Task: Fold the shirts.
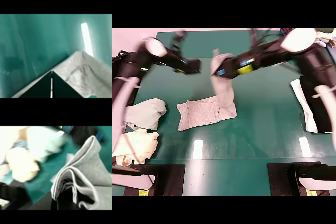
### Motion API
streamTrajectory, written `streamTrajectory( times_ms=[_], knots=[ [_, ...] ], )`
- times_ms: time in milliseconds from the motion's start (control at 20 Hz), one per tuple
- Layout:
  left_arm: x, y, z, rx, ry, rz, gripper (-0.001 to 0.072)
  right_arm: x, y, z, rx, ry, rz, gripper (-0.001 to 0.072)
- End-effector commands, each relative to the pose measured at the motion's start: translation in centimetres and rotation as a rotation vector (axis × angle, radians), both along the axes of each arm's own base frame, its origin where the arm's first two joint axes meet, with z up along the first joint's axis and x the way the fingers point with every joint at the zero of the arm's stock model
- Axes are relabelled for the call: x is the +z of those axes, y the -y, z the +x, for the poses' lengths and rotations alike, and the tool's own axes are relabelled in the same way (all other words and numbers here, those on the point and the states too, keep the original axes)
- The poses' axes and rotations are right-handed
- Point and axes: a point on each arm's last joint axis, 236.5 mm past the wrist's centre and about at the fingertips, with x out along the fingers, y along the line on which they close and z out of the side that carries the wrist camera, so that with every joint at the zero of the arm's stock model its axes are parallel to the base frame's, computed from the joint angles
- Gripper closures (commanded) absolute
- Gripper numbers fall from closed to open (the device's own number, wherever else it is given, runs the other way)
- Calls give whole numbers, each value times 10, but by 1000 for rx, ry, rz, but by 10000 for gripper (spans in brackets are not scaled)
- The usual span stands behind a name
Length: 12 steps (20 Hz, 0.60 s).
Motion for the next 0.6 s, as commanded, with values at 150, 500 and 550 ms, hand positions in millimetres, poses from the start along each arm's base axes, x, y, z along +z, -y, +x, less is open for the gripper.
streamTrajectory(
  times_ms=[150, 500, 550],
  knots=[
    [114, -105, -24, 187, 235, 44, 686, -54, -113, -49, 250, -1, -15, 381],
    [108, -102, -28, 173, 209, 40, 686, -148, 71, 46, -75, -192, -315, 381],
    [108, -101, -28, 172, 209, 39, 685, -170, 104, 52, -139, -263, -333, 338]
  ],
)
